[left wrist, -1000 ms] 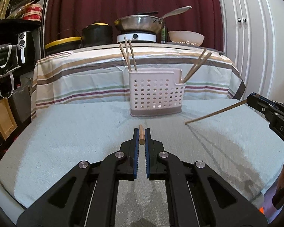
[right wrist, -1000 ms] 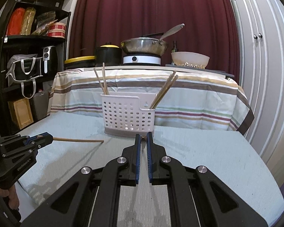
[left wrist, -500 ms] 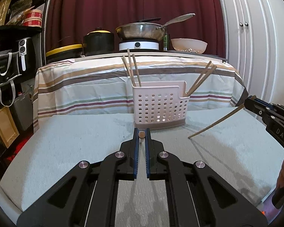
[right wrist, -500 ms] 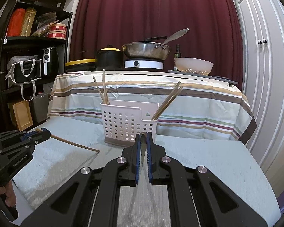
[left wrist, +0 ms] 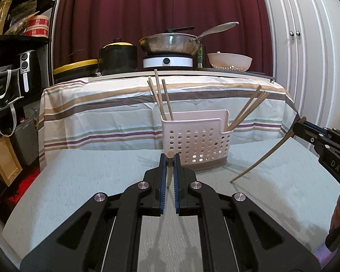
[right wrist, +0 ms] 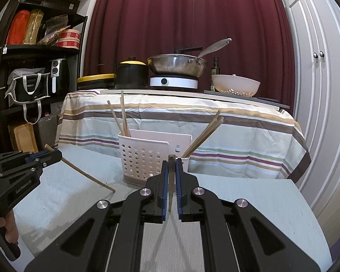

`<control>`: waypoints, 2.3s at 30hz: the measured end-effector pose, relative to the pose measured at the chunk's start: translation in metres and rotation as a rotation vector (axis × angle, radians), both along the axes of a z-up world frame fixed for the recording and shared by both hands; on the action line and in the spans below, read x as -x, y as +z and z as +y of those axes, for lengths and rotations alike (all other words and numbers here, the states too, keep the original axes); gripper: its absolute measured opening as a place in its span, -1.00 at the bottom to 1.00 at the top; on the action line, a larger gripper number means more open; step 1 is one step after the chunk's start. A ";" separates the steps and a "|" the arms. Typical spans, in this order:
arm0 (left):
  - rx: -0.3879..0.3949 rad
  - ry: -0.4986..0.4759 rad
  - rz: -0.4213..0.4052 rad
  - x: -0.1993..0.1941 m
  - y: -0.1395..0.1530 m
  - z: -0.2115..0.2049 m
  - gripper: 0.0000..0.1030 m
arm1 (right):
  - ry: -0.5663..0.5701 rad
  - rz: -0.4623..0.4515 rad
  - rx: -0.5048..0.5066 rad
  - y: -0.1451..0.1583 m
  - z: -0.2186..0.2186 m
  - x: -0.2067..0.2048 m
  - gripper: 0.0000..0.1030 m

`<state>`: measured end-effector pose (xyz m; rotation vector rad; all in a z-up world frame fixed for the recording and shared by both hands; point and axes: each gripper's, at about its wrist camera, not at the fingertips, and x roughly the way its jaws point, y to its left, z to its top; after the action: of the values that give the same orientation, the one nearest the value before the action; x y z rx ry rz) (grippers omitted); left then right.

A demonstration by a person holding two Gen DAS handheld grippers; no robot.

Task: Organize utensils
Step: 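Lift both held chopsticks and carry them over the pink caddy, then lower both chopsticks into the caddy and open both grippers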

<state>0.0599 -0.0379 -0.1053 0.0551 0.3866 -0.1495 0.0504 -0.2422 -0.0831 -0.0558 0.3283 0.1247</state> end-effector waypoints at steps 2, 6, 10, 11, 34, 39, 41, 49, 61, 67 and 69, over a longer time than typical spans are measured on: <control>0.000 0.001 -0.003 -0.002 0.001 0.000 -0.88 | 0.003 -0.002 -0.002 0.002 0.000 -0.003 -0.86; -0.003 -0.001 -0.008 -0.011 0.007 0.000 -0.88 | 0.008 -0.007 -0.009 0.005 -0.002 -0.011 -0.86; 0.002 -0.002 -0.011 -0.022 0.013 0.001 -0.88 | 0.010 -0.012 -0.012 0.008 -0.003 -0.017 -0.86; 0.002 -0.003 -0.012 -0.024 0.013 0.002 -0.88 | 0.011 -0.013 -0.014 0.008 -0.003 -0.019 -0.86; 0.002 -0.013 -0.035 -0.045 0.026 0.004 -0.88 | 0.032 -0.022 -0.053 0.022 -0.007 -0.042 -0.86; 0.017 -0.028 -0.048 -0.045 0.036 0.002 -0.88 | 0.041 -0.049 -0.055 0.034 -0.007 -0.043 -0.87; 0.016 -0.034 -0.054 -0.046 0.041 0.001 -0.88 | 0.045 -0.062 -0.055 0.039 -0.006 -0.044 -0.86; 0.030 -0.067 -0.087 -0.051 0.063 -0.005 -0.88 | 0.063 -0.122 -0.063 0.064 -0.007 -0.052 -0.86; 0.062 -0.106 -0.135 -0.061 0.094 -0.008 -0.88 | 0.080 -0.218 -0.056 0.098 -0.005 -0.074 -0.86; 0.078 -0.119 -0.175 -0.068 0.113 -0.009 -0.88 | 0.076 -0.249 -0.056 0.107 -0.007 -0.086 -0.87; 0.088 -0.124 -0.182 -0.071 0.119 -0.009 -0.88 | 0.073 -0.256 -0.057 0.109 -0.008 -0.091 -0.86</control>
<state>0.1311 -0.0468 0.0132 0.0060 0.1943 -0.2816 0.1414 -0.2499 0.0258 -0.0272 0.0667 0.1967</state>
